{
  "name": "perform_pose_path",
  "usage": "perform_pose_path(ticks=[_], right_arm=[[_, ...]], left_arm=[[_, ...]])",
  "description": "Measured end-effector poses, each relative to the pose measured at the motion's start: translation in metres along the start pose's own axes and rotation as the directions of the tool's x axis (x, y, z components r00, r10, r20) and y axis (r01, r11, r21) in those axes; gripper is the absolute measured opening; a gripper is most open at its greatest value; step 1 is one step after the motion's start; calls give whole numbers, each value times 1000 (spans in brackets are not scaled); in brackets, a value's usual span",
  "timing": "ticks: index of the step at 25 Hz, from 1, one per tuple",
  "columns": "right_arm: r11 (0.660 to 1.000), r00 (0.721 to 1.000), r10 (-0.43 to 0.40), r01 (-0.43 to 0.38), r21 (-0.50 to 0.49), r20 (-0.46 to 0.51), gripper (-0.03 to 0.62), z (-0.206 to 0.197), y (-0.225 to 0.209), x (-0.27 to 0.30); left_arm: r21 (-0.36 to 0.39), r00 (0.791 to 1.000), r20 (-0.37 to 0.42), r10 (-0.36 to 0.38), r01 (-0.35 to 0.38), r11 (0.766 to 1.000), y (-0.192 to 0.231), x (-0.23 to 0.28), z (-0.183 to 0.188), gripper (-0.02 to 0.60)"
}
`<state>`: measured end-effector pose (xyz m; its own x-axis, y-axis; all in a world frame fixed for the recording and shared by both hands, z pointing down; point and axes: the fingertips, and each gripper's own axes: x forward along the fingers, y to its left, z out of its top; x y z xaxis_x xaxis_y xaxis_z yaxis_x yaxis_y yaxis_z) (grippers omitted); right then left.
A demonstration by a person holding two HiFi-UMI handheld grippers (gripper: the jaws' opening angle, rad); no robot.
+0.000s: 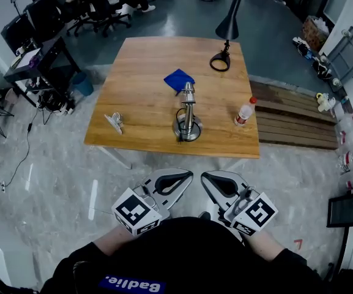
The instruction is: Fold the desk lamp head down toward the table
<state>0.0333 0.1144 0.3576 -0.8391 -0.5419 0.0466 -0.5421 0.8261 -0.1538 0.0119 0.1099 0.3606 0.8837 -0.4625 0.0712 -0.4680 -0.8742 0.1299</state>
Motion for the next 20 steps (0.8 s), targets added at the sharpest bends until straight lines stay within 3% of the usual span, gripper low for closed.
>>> perform_pose_path(ticks=[20], right_arm=[[1000, 1000, 12, -12, 3, -17, 5, -2, 4, 7]], left_arm=[[-10, 1000, -20, 11, -11, 1000, -3, -5, -5, 9]])
